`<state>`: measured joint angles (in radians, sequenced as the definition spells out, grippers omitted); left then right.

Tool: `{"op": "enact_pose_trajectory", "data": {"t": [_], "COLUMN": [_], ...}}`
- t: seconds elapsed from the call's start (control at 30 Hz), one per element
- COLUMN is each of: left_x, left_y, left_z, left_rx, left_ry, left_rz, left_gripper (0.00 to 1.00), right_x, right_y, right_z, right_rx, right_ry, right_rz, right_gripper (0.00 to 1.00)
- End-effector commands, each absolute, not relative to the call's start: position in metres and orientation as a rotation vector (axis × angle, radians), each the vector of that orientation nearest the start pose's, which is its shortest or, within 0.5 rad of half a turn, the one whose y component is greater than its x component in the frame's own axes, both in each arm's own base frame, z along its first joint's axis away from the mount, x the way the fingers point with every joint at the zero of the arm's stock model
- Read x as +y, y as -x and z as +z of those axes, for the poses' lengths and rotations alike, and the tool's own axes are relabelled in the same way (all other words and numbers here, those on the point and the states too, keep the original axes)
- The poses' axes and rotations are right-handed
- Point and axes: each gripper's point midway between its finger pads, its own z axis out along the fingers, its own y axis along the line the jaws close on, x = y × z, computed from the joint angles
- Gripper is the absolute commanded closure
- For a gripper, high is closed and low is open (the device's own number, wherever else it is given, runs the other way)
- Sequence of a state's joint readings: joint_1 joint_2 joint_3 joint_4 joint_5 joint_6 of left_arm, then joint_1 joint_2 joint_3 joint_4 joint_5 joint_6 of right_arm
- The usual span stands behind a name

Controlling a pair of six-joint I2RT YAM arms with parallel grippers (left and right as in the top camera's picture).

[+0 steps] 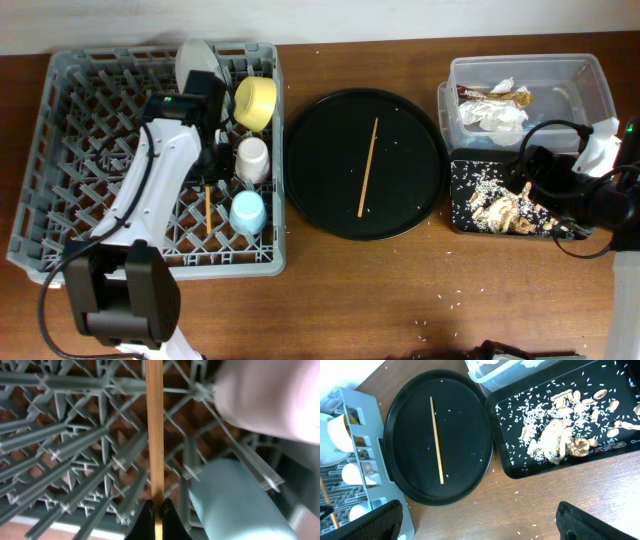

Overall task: Sort waste into correct bins and load items into the dishwasher rack
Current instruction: 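Reach the left gripper to the second chopstick on the tray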

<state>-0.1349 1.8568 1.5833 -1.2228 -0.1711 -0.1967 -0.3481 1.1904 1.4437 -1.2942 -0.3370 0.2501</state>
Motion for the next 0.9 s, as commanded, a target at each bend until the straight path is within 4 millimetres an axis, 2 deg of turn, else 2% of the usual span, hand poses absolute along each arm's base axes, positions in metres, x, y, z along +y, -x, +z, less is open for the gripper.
{"op": "enact_pose_trajectory", "data": {"t": [0.0, 0.13, 0.2, 0.27, 0.33, 0.43, 0.53, 0.6, 0.67, 0.7, 0.73, 0.8, 0.87], "left_x": [-0.014, -0.014, -0.016, -0.020, -0.026, -0.049, -0.097, -0.133, -0.171, -0.185, -0.208, -0.241, -0.275], "left_y": [-0.363, -0.365, -0.365, -0.367, -0.371, -0.381, -0.395, -0.399, -0.400, -0.399, -0.398, -0.394, -0.387], "left_z": [0.101, 0.099, 0.100, 0.105, 0.116, 0.148, 0.183, 0.194, 0.195, 0.192, 0.184, 0.163, 0.128], "left_rx": [3.033, 3.026, 3.026, 3.019, 3.001, 2.937, 2.820, 2.754, 2.702, 2.691, 2.685, 2.709, 2.773], "left_ry": [0.031, 0.032, 0.029, 0.016, -0.004, -0.066, -0.162, -0.204, -0.260, -0.278, -0.308, -0.372, -0.446], "left_rz": [0.263, 0.261, 0.254, 0.251, 0.239, 0.207, 0.140, 0.079, 0.026, 0.007, -0.022, -0.096, -0.198], "left_gripper": [0.96, 0.54, 0.49, 0.49, 0.49, 0.49, 0.48, 0.48, 0.47, 0.47, 0.46, 0.45, 0.44], "right_x": [-0.040, -0.040, -0.040, -0.040, -0.040, -0.040, -0.040, -0.040, -0.040, -0.040, -0.040, -0.040, -0.040], "right_y": [-0.267, -0.267, -0.267, -0.267, -0.267, -0.267, -0.267, -0.267, -0.267, -0.267, -0.267, -0.267, -0.267], "right_z": [0.276, 0.276, 0.276, 0.276, 0.276, 0.276, 0.276, 0.276, 0.276, 0.276, 0.276, 0.276, 0.276], "right_rx": [2.487, 2.487, 2.487, 2.487, 2.487, 2.487, 2.487, 2.487, 2.487, 2.487, 2.487, 2.487, 2.487], "right_ry": [-0.641, -0.641, -0.641, -0.641, -0.641, -0.641, -0.641, -0.641, -0.641, -0.641, -0.641, -0.641, -0.641], "right_rz": [0.383, 0.383, 0.383, 0.383, 0.383, 0.383, 0.383, 0.383, 0.383, 0.383, 0.383, 0.383, 0.383], "right_gripper": [0.02, 0.02, 0.01, 0.02, 0.01, 0.01, 0.01, 0.02, 0.01, 0.01, 0.02, 0.02, 0.02]}}
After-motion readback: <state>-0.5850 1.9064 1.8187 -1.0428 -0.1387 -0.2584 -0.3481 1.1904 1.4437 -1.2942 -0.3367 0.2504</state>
